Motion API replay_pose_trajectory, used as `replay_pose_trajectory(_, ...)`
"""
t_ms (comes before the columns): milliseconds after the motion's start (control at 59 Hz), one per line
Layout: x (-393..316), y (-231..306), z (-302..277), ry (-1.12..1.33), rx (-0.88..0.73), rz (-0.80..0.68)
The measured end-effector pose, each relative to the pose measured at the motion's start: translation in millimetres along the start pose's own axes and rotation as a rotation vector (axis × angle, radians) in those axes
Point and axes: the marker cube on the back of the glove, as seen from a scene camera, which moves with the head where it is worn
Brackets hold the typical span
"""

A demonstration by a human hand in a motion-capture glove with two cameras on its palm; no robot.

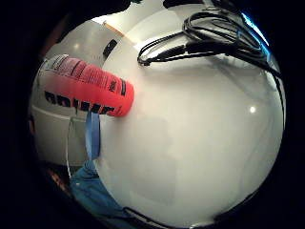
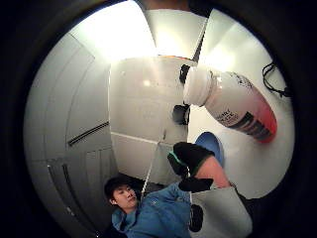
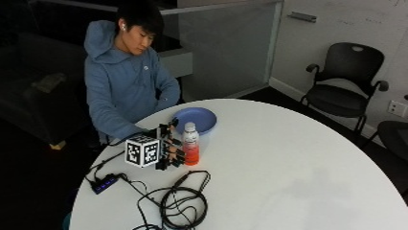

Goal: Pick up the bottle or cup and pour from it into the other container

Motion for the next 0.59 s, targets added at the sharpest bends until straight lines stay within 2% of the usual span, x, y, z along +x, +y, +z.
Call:
replay_pose_trajectory(322, 6.1, -13.4, 36.0, -0.074, 0.018, -0.022)
replay_pose_trajectory(593, 11.0, -24.6, 73.9, -0.228, 0.161, -0.058)
